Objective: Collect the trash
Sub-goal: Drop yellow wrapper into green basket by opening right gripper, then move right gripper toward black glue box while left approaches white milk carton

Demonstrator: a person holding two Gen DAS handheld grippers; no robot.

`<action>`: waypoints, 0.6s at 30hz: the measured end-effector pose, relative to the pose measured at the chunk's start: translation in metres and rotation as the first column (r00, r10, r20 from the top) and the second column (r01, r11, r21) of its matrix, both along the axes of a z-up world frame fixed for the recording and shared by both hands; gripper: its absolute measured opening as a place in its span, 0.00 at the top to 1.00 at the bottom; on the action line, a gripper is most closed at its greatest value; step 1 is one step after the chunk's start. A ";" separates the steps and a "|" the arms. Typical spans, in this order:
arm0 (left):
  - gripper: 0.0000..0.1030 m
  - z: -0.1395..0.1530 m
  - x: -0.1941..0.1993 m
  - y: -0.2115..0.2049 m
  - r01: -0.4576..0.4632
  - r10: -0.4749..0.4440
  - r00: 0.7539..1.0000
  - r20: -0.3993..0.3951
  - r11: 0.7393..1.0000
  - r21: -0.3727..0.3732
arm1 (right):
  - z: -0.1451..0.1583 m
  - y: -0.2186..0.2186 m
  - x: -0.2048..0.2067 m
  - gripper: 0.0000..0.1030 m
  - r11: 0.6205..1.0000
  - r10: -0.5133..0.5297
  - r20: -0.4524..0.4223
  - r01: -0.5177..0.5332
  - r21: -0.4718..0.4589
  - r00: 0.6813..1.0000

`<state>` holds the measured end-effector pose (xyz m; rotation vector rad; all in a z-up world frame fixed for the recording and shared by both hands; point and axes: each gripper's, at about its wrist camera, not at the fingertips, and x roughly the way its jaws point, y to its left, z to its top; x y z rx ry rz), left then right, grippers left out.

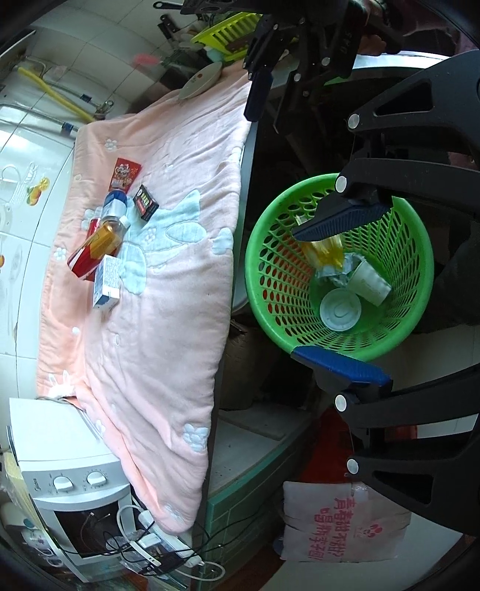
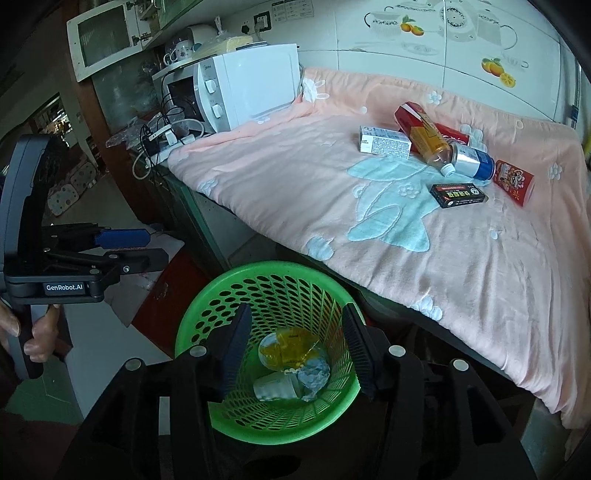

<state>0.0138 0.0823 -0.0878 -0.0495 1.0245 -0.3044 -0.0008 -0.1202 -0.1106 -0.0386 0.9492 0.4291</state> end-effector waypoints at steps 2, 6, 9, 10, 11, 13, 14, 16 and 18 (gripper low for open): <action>0.37 0.000 0.001 0.003 -0.008 0.008 1.000 0.001 1.000 0.004 | -0.001 0.001 0.002 0.49 1.000 -0.007 -0.003 0.007 0.003 1.000; 0.32 0.002 0.005 0.006 -0.015 0.015 1.000 0.007 1.000 0.009 | 0.000 -0.002 0.007 0.47 1.000 -0.026 -0.003 0.026 0.006 1.000; 0.30 0.005 0.011 0.006 -0.014 0.014 1.000 0.008 1.000 0.012 | 0.004 -0.008 0.015 0.45 0.999 -0.053 0.001 0.053 0.012 0.999; 0.28 0.006 0.014 0.006 -0.012 0.012 1.000 0.013 1.000 0.011 | 0.006 -0.011 0.018 0.44 0.998 -0.070 0.007 0.069 0.010 0.998; 0.28 0.007 0.016 0.005 -0.005 0.005 1.000 0.013 1.000 0.014 | 0.007 -0.015 0.022 0.42 0.996 -0.086 0.011 0.086 0.010 0.996; 0.26 0.009 0.023 0.002 0.001 -0.001 1.000 0.021 1.000 0.020 | 0.011 -0.023 0.031 0.41 0.993 -0.115 0.012 0.115 0.020 0.993; 0.26 0.010 0.027 0.001 0.004 -0.005 1.000 0.024 1.000 0.020 | 0.013 -0.028 0.036 0.41 0.990 -0.137 0.014 0.136 0.021 0.991; 0.26 0.012 0.034 -0.002 0.009 -0.009 0.999 0.031 1.000 0.017 | 0.016 -0.037 0.047 0.40 0.985 -0.170 0.018 0.169 0.024 0.985; 0.26 0.014 0.042 -0.005 0.012 -0.013 0.999 0.038 1.000 0.012 | 0.019 -0.046 0.059 0.40 0.979 -0.203 0.017 0.202 0.029 0.979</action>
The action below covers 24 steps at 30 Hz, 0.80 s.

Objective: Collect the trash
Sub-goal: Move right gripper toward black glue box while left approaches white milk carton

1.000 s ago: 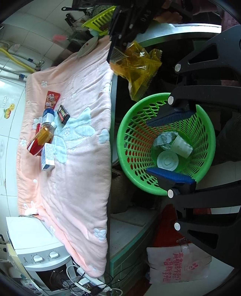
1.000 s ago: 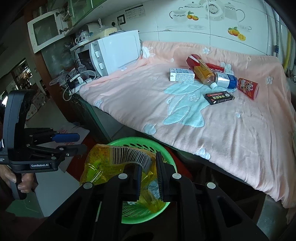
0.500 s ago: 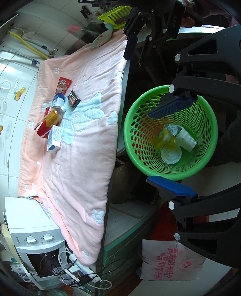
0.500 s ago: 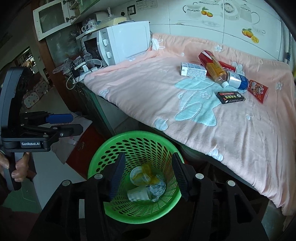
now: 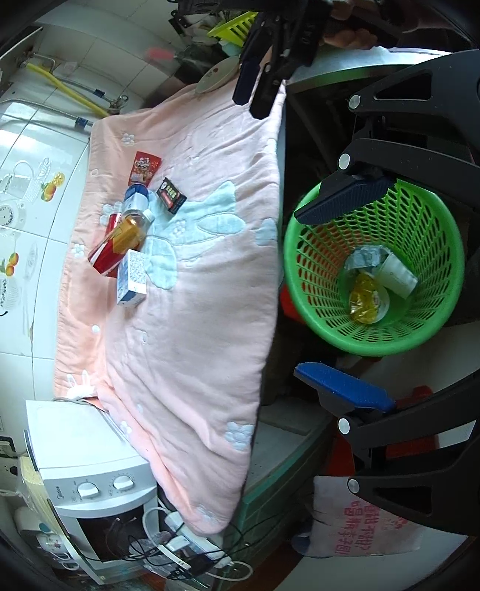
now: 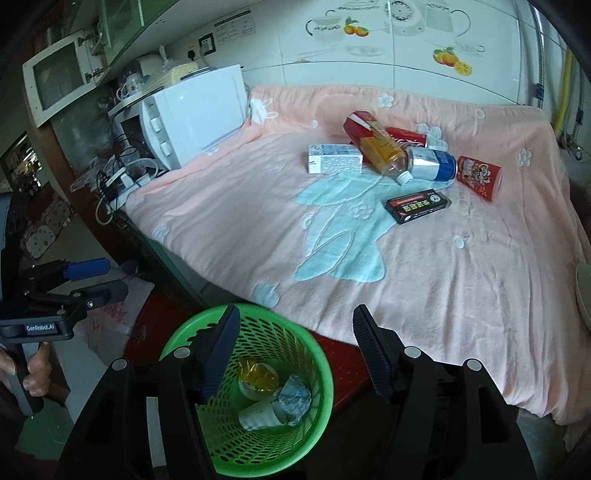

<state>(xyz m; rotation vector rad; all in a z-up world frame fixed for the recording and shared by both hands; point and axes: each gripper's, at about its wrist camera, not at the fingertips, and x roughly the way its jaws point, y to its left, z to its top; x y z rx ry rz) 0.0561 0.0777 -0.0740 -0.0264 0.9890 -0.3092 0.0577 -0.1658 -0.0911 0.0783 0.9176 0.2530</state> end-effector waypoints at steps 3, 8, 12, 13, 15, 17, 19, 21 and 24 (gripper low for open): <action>0.25 0.002 0.012 -0.003 0.004 -0.004 1.000 0.007 1.000 -0.005 | 0.003 -0.015 0.024 0.40 0.998 -0.059 -0.010 0.059 0.001 0.998; 0.24 0.005 0.036 -0.008 0.019 -0.019 1.000 0.023 1.000 -0.001 | 0.000 -0.039 0.069 0.40 0.989 -0.147 -0.046 0.148 0.015 0.988; 0.24 0.005 0.057 -0.011 0.032 -0.032 0.999 0.030 0.999 0.006 | -0.008 -0.057 0.110 0.40 0.973 -0.227 -0.095 0.230 0.027 0.969; 0.24 0.005 0.063 -0.012 0.035 -0.035 0.999 0.031 0.999 0.009 | -0.011 -0.062 0.120 0.40 0.968 -0.244 -0.109 0.249 0.031 0.964; 0.24 0.004 0.074 -0.013 0.043 -0.043 0.998 0.035 0.999 0.012 | -0.016 -0.070 0.139 0.40 0.958 -0.277 -0.135 0.284 0.033 0.951; 0.24 0.004 0.087 -0.014 0.051 -0.052 0.998 0.041 0.999 0.016 | -0.022 -0.079 0.160 0.40 0.945 -0.317 -0.160 0.326 0.033 0.935; 0.24 0.004 0.099 -0.016 0.060 -0.061 0.997 0.046 0.998 0.019 | -0.028 -0.086 0.178 0.40 0.932 -0.351 -0.178 0.362 0.031 0.919; 0.24 0.003 0.112 -0.018 0.069 -0.071 0.996 0.054 0.997 0.028 | -0.035 -0.093 0.196 0.40 0.916 -0.386 -0.203 0.400 0.034 0.900; 0.24 0.000 0.129 -0.021 0.080 -0.082 0.995 0.062 0.996 0.040 | -0.045 -0.101 0.218 0.41 0.896 -0.422 -0.233 0.442 0.037 0.876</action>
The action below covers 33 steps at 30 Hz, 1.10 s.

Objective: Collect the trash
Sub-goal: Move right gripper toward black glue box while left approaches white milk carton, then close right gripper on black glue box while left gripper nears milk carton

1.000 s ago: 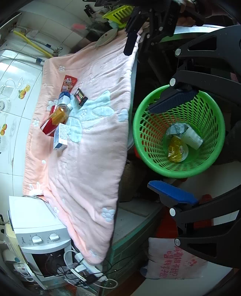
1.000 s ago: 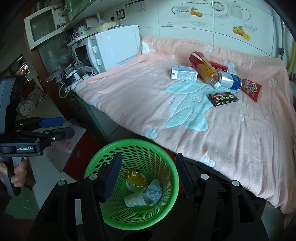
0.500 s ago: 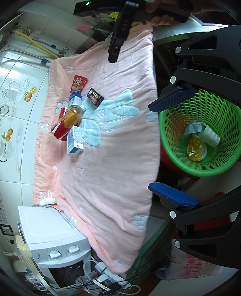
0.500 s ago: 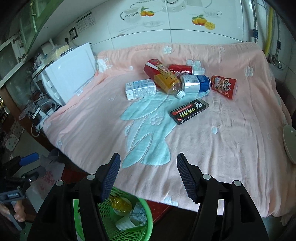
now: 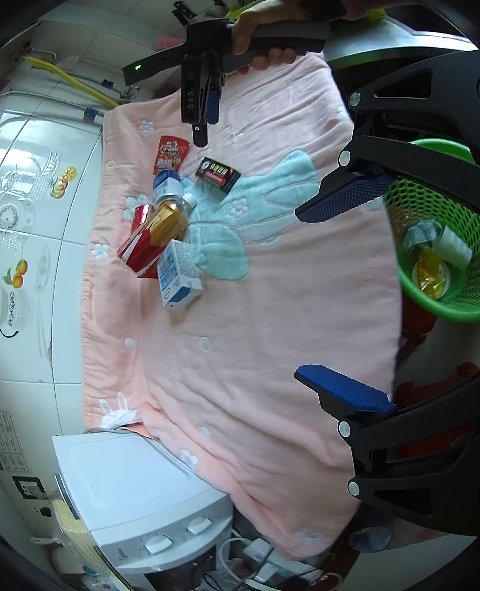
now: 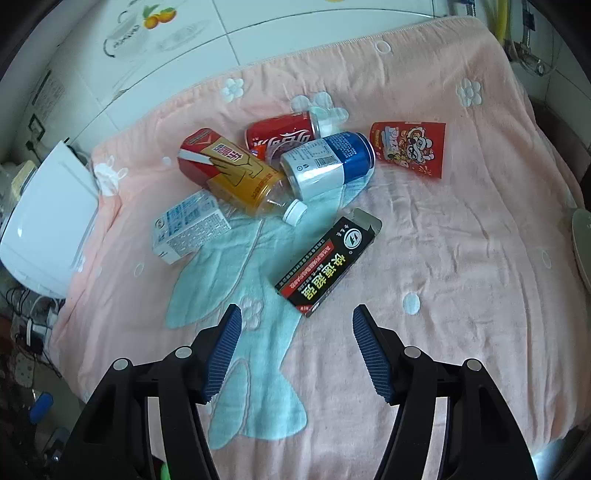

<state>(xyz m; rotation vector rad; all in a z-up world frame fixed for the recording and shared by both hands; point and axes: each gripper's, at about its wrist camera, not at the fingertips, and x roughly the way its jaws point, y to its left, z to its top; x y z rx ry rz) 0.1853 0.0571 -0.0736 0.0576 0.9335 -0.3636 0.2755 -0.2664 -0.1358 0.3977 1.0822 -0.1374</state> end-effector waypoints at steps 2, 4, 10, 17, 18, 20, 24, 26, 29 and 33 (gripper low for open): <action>0.24 -0.002 0.013 -0.001 0.007 -0.007 1.000 -0.001 1.000 0.000 | -0.007 -0.003 0.016 0.42 1.000 -0.025 -0.022 0.024 -0.011 0.999; 0.24 -0.004 0.027 -0.004 0.019 -0.019 1.000 -0.001 1.000 0.001 | -0.015 -0.007 0.030 0.42 0.999 -0.049 -0.049 0.048 -0.016 0.998; 0.24 -0.008 0.062 -0.014 0.058 -0.059 0.998 0.027 0.998 0.028 | -0.040 -0.018 0.056 0.46 0.993 -0.120 -0.118 0.120 -0.005 0.986; 0.24 -0.013 0.103 -0.029 0.113 -0.115 0.993 0.041 0.993 0.046 | -0.062 -0.025 0.074 0.49 0.984 -0.179 -0.176 0.178 -0.022 0.968; 0.23 -0.014 0.109 -0.031 0.118 -0.120 0.992 0.039 0.992 0.047 | -0.064 -0.025 0.076 0.49 0.983 -0.182 -0.181 0.180 -0.024 0.967; 0.21 -0.017 0.121 -0.035 0.132 -0.133 0.991 0.033 0.990 0.046 | -0.068 -0.027 0.080 0.49 0.982 -0.188 -0.196 0.187 -0.027 0.962; 0.21 -0.023 0.144 -0.048 0.162 -0.165 0.986 0.034 0.985 0.067 | -0.074 -0.030 0.088 0.49 0.980 -0.200 -0.215 0.194 -0.045 0.956; 0.19 -0.026 0.155 -0.056 0.181 -0.185 0.982 0.042 0.980 0.086 | -0.076 -0.032 0.091 0.49 0.978 -0.208 -0.224 0.205 -0.037 0.952; 0.17 -0.033 0.170 -0.067 0.215 -0.220 0.975 0.037 0.970 0.110 | -0.080 -0.036 0.091 0.50 0.976 -0.212 -0.232 0.218 0.001 0.949; 0.16 -0.045 0.190 -0.079 0.258 -0.260 0.966 0.002 0.961 0.100 | -0.081 -0.035 0.091 0.51 0.978 -0.201 -0.229 0.207 0.006 0.953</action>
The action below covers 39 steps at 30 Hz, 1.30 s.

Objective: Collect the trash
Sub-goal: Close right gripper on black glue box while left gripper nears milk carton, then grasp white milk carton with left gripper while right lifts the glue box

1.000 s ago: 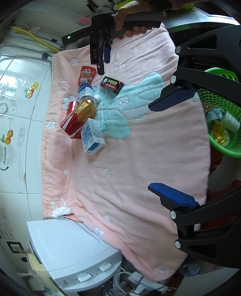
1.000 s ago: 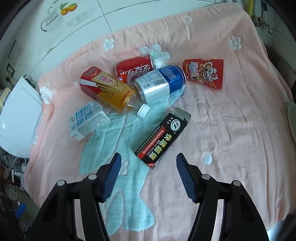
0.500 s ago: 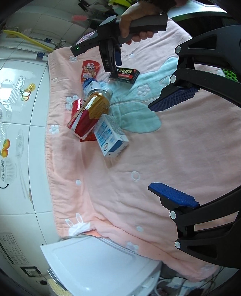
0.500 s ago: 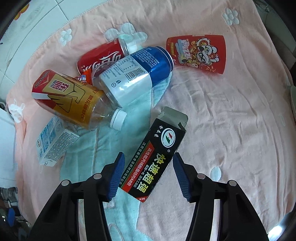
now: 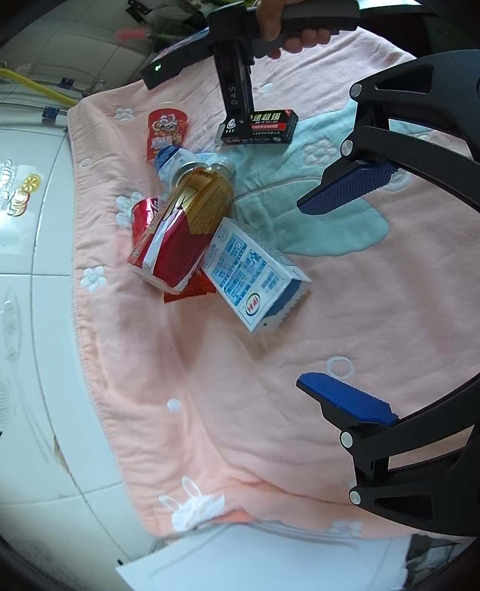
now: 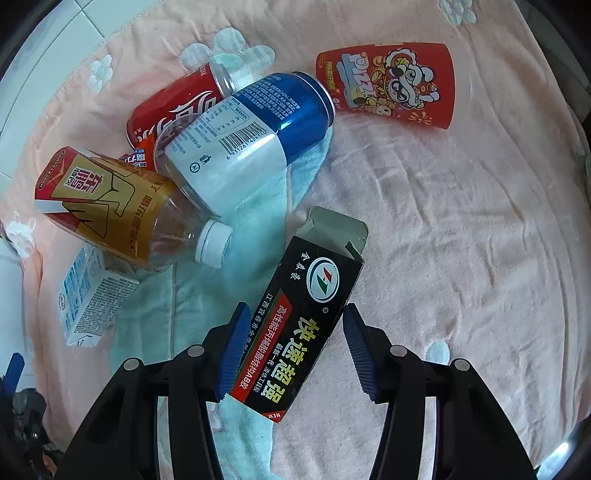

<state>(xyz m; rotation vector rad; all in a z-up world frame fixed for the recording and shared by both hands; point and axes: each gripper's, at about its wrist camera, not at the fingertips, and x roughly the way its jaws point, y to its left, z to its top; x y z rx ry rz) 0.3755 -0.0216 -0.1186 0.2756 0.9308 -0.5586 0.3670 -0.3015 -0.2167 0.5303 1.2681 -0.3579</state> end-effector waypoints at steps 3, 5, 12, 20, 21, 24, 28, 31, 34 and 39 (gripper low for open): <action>0.14 -0.007 0.015 -0.011 0.034 -0.034 0.999 -0.007 0.999 0.018 | 0.000 0.004 -0.002 0.52 1.000 0.005 0.002 -0.005 0.004 1.000; 0.14 -0.011 0.023 -0.019 0.060 -0.059 0.998 -0.012 0.998 0.032 | -0.002 0.004 -0.001 0.53 1.000 0.010 0.006 -0.010 0.012 1.000; 0.11 -0.032 0.044 -0.050 0.151 -0.149 0.988 -0.031 0.983 0.101 | 0.013 0.010 -0.011 0.71 0.998 0.068 0.018 -0.068 -0.017 0.998; 0.11 -0.046 0.059 -0.072 0.207 -0.200 0.977 -0.068 0.973 0.106 | 0.011 -0.006 -0.029 0.61 0.997 0.009 0.023 -0.011 0.071 1.000; 0.11 -0.048 0.059 -0.074 0.213 -0.206 0.976 -0.070 0.970 0.114 | 0.012 -0.007 -0.031 0.59 0.997 -0.001 0.026 -0.001 0.074 1.000; 0.11 -0.053 0.062 -0.080 0.227 -0.219 0.973 -0.077 0.965 0.133 | 0.013 -0.011 -0.032 0.58 0.996 -0.016 0.028 0.014 0.083 0.999; 0.11 -0.058 0.068 -0.084 0.229 -0.218 0.971 -0.101 0.966 0.119 | 0.014 -0.011 -0.025 0.58 0.996 -0.033 0.027 0.030 0.089 0.999; 0.13 -0.063 0.070 -0.086 0.237 -0.224 0.967 -0.120 0.965 0.109 | 0.014 -0.009 -0.021 0.57 0.996 -0.047 0.021 0.046 0.081 0.999; 0.17 -0.067 0.067 -0.087 0.244 -0.232 0.967 -0.107 0.962 0.121 | 0.015 -0.007 -0.016 0.55 0.994 -0.070 0.010 0.069 0.080 0.997; 0.25 -0.068 0.068 -0.086 0.237 -0.225 0.968 -0.110 0.965 0.113 | 0.015 0.000 -0.005 0.52 0.996 -0.071 -0.015 0.071 0.056 0.997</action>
